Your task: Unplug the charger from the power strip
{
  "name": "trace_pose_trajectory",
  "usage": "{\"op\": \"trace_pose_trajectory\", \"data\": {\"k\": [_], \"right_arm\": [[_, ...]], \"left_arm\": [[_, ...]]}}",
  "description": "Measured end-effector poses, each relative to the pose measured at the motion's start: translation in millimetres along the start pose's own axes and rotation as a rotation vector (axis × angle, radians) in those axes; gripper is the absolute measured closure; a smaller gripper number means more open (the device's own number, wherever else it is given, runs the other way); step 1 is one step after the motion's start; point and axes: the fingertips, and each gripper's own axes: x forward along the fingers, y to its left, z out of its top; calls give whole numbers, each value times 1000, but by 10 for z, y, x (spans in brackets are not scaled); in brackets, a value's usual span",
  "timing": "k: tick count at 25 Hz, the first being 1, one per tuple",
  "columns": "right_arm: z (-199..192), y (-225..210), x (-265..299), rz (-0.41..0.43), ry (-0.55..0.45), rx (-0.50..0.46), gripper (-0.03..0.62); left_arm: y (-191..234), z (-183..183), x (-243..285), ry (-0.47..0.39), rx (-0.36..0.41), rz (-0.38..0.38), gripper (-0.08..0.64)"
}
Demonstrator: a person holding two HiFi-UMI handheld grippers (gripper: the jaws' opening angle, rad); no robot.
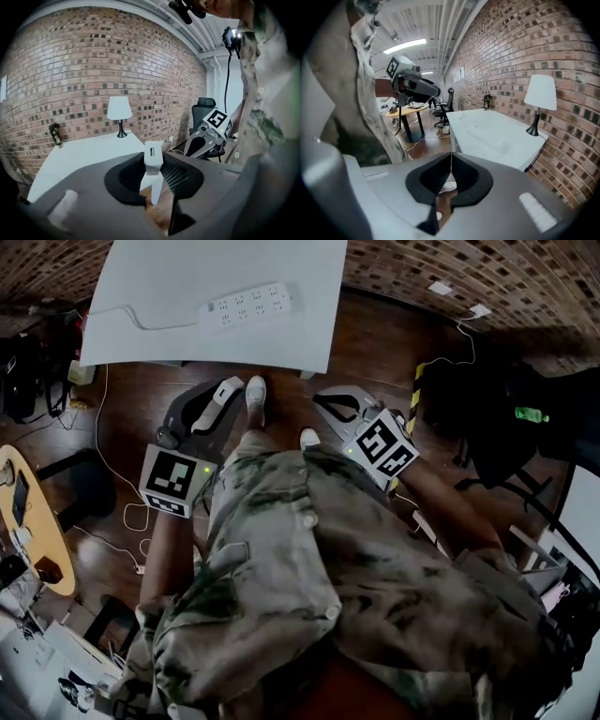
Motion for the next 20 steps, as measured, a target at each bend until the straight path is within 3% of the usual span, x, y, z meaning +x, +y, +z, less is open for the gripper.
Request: {"op": "trace_pose_trajectory", "data": {"k": [9, 15, 20], "right_arm": [[-92, 628, -281, 21, -74, 54, 589], [118, 1253, -244, 49, -79, -49, 589], [505, 1858, -213, 12, -133, -104, 581]], "left_arm": [[-582, -274, -767, 38, -4, 65, 454], [-972, -522, -1318, -6, 16, 62, 454], [-1116, -824, -1978, -84, -19, 90, 454]]}}
